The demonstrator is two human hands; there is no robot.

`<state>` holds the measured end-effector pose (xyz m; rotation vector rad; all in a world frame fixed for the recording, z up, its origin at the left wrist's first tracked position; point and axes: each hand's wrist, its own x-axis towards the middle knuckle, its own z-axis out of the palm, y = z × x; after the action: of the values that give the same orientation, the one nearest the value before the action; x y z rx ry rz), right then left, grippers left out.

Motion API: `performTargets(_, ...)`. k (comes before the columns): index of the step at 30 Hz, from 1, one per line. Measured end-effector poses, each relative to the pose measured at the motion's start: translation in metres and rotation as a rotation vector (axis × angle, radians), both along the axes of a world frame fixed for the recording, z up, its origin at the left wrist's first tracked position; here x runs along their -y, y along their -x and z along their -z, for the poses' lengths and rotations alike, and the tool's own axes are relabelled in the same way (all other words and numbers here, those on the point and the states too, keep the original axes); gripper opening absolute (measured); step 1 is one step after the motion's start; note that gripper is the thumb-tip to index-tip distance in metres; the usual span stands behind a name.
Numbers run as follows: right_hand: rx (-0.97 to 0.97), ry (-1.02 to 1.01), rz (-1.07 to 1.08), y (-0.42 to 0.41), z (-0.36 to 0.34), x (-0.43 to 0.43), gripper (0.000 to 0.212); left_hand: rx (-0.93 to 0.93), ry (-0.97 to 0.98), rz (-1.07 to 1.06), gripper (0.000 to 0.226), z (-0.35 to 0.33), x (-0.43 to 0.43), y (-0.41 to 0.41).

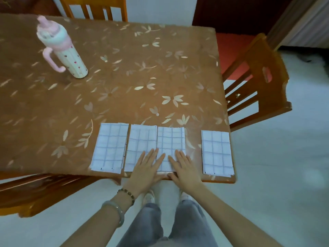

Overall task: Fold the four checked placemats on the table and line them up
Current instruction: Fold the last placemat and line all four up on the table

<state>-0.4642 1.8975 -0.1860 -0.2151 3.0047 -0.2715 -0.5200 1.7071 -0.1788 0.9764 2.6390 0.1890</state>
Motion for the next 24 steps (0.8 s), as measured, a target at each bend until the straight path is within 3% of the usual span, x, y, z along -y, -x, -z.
performTargets(6, 0.088, 0.057, 0.172, -0.009, -0.001, 0.006, 0.049, -0.011, 0.061, 0.131, 0.074, 0.011, 0.002, 0.018)
performTargets(9, 0.071, 0.097, 0.177, -0.01, 0.006, 0.004, 0.057, -0.063, 0.053, 0.165, 0.079, 0.014, 0.001, 0.024)
performTargets(18, 0.108, 0.075, 0.193, -0.016, 0.009, -0.006, 0.049, -0.133, 0.071, 0.187, 0.073, 0.015, -0.008, 0.026)
performTargets(24, 0.035, 0.019, 0.213, -0.026, 0.003, -0.023, 0.05, -0.142, 0.067, 0.215, 0.074, 0.015, -0.028, 0.021)
